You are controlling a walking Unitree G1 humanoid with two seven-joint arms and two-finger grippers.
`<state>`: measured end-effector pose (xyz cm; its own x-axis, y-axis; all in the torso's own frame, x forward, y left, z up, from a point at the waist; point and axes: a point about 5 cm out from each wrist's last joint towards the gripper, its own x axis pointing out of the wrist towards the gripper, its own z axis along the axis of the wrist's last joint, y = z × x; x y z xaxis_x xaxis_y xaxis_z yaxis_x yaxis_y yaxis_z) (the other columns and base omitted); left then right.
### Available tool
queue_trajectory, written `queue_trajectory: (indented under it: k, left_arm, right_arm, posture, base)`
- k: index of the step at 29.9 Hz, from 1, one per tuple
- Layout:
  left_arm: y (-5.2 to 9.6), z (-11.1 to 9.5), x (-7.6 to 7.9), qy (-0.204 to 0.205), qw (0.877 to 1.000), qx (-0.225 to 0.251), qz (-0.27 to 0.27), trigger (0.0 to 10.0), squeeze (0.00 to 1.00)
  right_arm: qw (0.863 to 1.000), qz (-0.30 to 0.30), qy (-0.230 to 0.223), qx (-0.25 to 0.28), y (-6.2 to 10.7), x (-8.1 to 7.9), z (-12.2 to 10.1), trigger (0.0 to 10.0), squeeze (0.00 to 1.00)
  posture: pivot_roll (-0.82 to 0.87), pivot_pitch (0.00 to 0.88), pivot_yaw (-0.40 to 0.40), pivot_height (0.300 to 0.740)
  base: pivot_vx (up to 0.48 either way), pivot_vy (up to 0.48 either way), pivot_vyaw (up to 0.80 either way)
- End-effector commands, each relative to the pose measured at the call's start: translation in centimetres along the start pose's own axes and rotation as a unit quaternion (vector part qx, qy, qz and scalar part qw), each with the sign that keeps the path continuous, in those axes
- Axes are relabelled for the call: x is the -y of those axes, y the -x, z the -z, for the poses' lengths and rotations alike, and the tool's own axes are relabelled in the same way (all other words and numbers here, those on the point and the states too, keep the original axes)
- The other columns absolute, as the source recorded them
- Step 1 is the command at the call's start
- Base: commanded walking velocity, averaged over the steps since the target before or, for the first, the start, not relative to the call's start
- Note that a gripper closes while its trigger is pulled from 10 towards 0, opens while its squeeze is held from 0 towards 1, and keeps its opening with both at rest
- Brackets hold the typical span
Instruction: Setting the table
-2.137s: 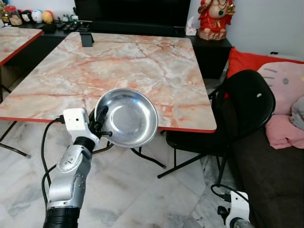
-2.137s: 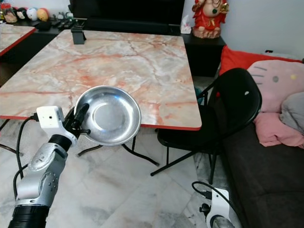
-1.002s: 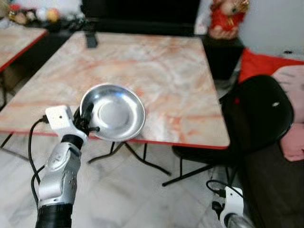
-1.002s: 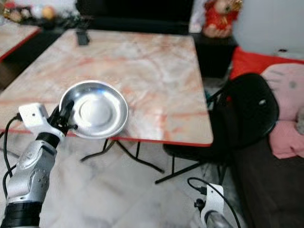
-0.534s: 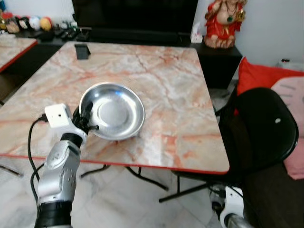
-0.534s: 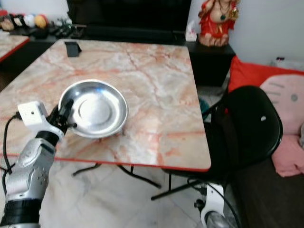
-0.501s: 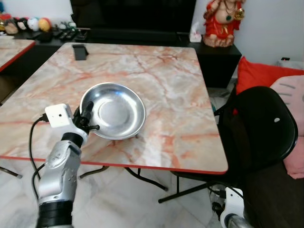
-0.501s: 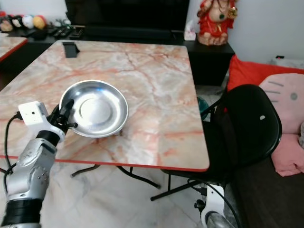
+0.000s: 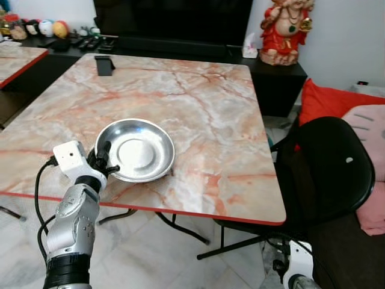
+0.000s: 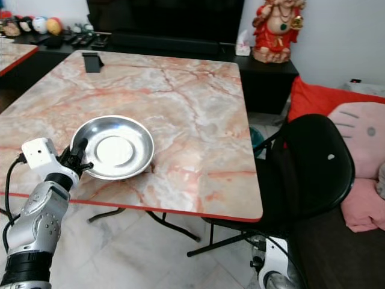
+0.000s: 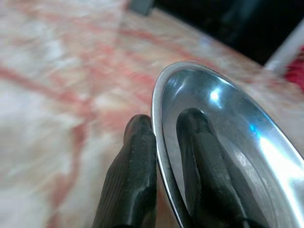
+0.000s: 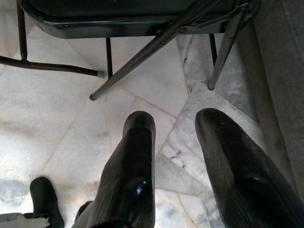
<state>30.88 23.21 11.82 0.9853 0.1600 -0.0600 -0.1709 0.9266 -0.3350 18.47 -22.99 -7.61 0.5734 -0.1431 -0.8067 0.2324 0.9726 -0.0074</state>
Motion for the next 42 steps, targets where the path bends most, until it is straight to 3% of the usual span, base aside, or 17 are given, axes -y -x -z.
queue_trajectory:
  k: [1,12,24,25,27,28,31,32,33,34,35,36,39,42]
  left_arm:
    - [-0.6,-0.3,0.6,0.004,1.000,0.010,-0.001,10.0,0.00]
    - [-1.8,0.8,1.3,0.014,1.000,-0.014,0.000,10.0,0.00]
    - [-1.4,1.4,0.1,-0.004,0.999,-0.027,-0.021,10.0,0.00]
    - [-1.4,1.5,0.0,-0.004,0.999,-0.028,-0.022,10.0,0.25]
    - [-1.3,1.5,0.0,-0.005,0.999,-0.028,-0.023,10.0,0.25]
    - [-1.3,1.5,0.0,-0.006,0.999,-0.028,-0.022,10.0,0.34]
    - [-1.3,1.6,0.0,-0.007,0.999,-0.030,-0.022,10.0,0.35]
    - [-1.3,1.6,0.0,-0.008,0.999,-0.031,-0.022,10.0,0.47]
    - [-1.3,1.7,0.0,-0.008,0.999,-0.031,-0.022,10.0,0.47]
    - [-1.3,1.7,0.1,-0.007,0.999,-0.031,-0.020,10.0,0.67]
    - [-1.3,1.7,0.2,-0.007,0.999,-0.031,-0.019,10.0,0.67]
    - [-1.3,1.7,0.2,-0.009,0.999,-0.031,-0.018,10.0,0.83]
    - [-1.3,1.6,0.2,-0.010,0.999,-0.030,-0.017,10.0,0.87]
    - [-1.3,1.5,0.2,-0.011,0.999,-0.029,-0.017,10.0,0.86]
  right_arm:
    - [1.000,0.001,0.003,0.004,0.0,0.2,-0.3,10.0,0.00]
    - [1.000,0.000,0.002,0.006,0.0,0.1,-0.4,10.0,0.00]
    - [1.000,-0.003,0.002,0.006,-0.1,0.0,-0.5,10.0,0.00]
    - [1.000,-0.003,0.002,0.006,-0.1,0.0,-0.5,10.0,0.00]
    - [1.000,-0.003,0.002,0.006,-0.1,0.0,-0.5,10.0,0.00]
    - [1.000,-0.004,0.002,0.006,-0.1,0.0,-0.5,10.0,0.00]
    - [1.000,-0.004,0.002,0.006,-0.1,0.0,-0.5,10.0,0.00]
    - [1.000,-0.004,0.001,0.006,-0.1,0.0,-0.5,10.0,0.00]
    - [1.000,-0.004,0.001,0.006,-0.1,0.0,-0.5,10.0,0.00]
    - [1.000,-0.005,0.001,0.006,-0.1,0.0,-0.5,10.0,0.00]
    - [1.000,-0.005,0.001,0.006,-0.1,0.0,-0.5,10.0,0.00]
    - [1.000,-0.004,0.001,0.006,-0.1,0.0,-0.5,10.0,0.00]
    - [1.000,-0.005,0.001,0.006,-0.1,0.0,-0.5,10.0,0.00]
    - [1.000,-0.005,0.001,0.006,-0.1,0.0,-0.5,10.0,0.00]
  posture:
    - [0.06,0.000,-0.067,0.740]
    - [0.06,0.000,-0.064,0.740]
    - [0.07,0.000,-0.069,0.740]
    - [0.07,0.000,-0.069,0.740]
    - [0.07,0.000,-0.069,0.740]
    - [0.07,0.000,-0.069,0.740]
    - [0.07,0.000,-0.069,0.740]
    - [0.07,0.000,-0.068,0.740]
    - [0.07,0.000,-0.068,0.740]
    - [0.07,0.000,-0.068,0.740]
    - [0.07,0.000,-0.068,0.740]
    - [0.07,0.000,-0.069,0.740]
    - [0.07,0.000,-0.069,0.740]
    - [0.07,0.000,-0.069,0.740]
  base:
    - [0.000,0.000,0.00]
    - [0.000,0.000,0.00]
    - [0.000,0.000,0.00]
    - [0.000,0.000,0.00]
    - [0.000,0.000,0.00]
    - [0.000,0.000,0.00]
    - [0.000,0.000,0.00]
    - [0.000,0.000,0.00]
    - [0.000,0.000,0.00]
    - [0.000,0.000,0.00]
    - [0.000,0.000,0.00]
    - [0.000,0.000,0.00]
    - [0.000,0.000,0.00]
    - [0.000,0.000,0.00]
